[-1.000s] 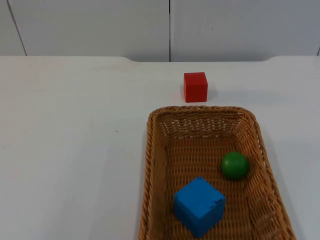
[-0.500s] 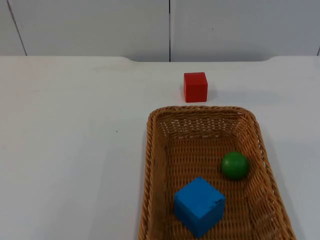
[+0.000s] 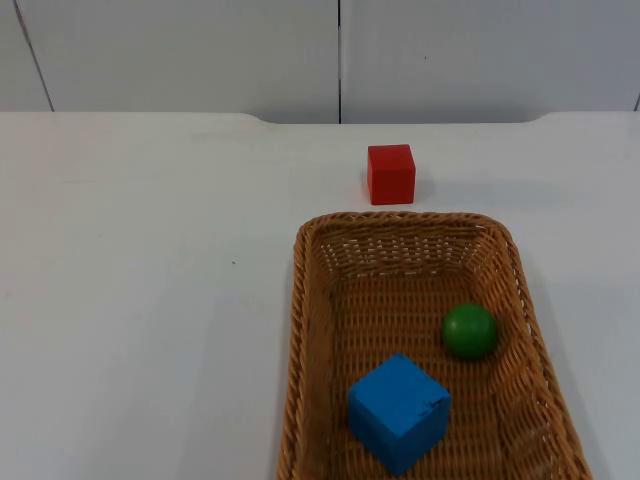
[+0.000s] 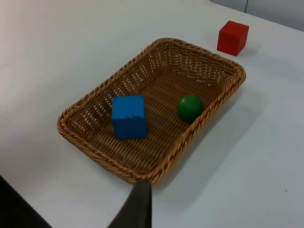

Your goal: Place all geometric objects except the red cube into the basket.

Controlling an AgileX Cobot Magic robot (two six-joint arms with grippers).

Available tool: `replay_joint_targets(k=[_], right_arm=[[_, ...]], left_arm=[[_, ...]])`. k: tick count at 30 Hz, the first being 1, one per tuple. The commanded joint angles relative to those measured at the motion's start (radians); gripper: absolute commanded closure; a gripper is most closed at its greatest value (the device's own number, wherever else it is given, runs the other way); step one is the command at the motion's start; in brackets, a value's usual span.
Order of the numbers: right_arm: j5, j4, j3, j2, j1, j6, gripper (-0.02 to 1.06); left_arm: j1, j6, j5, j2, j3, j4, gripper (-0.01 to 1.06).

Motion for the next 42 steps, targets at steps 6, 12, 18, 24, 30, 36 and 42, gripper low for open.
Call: replay_joint_targets(k=[6, 12, 18, 24, 30, 36, 42], right_arm=[[-0.005, 0.007, 0.006, -0.004, -0.050, 0.000, 0.16], [-0.005, 0.005, 0.006, -0.004, -0.274, 0.000, 0.16], [-0.005, 0.007, 0.006, -0.004, -0.515, -0.007, 0.16], [-0.005, 0.005, 0.006, -0.004, -0.629, -0.007, 0.16], [-0.005, 0.005, 0.006, -0.004, -0.629, -0.007, 0.16], [-0.005, 0.005, 0.006, -0.004, -0.628, -0.007, 0.17], [-0.005, 0.005, 0.006, -0.004, -0.628, -0.007, 0.17]], left_arm=[[0.003, -0.010, -0.011, -0.004, 0.005, 0.006, 0.00], [0.003, -0.010, -0.011, -0.004, 0.005, 0.006, 0.00], [0.003, -0.010, -0.011, -0.004, 0.005, 0.006, 0.00], [0.003, -0.010, -0.011, -0.004, 0.005, 0.006, 0.00], [0.003, -0.010, -0.011, -0.004, 0.005, 0.006, 0.00], [0.003, -0.010, -0.011, -0.004, 0.005, 0.006, 0.00], [0.022, -0.010, -0.011, -0.004, 0.005, 0.008, 0.00]])
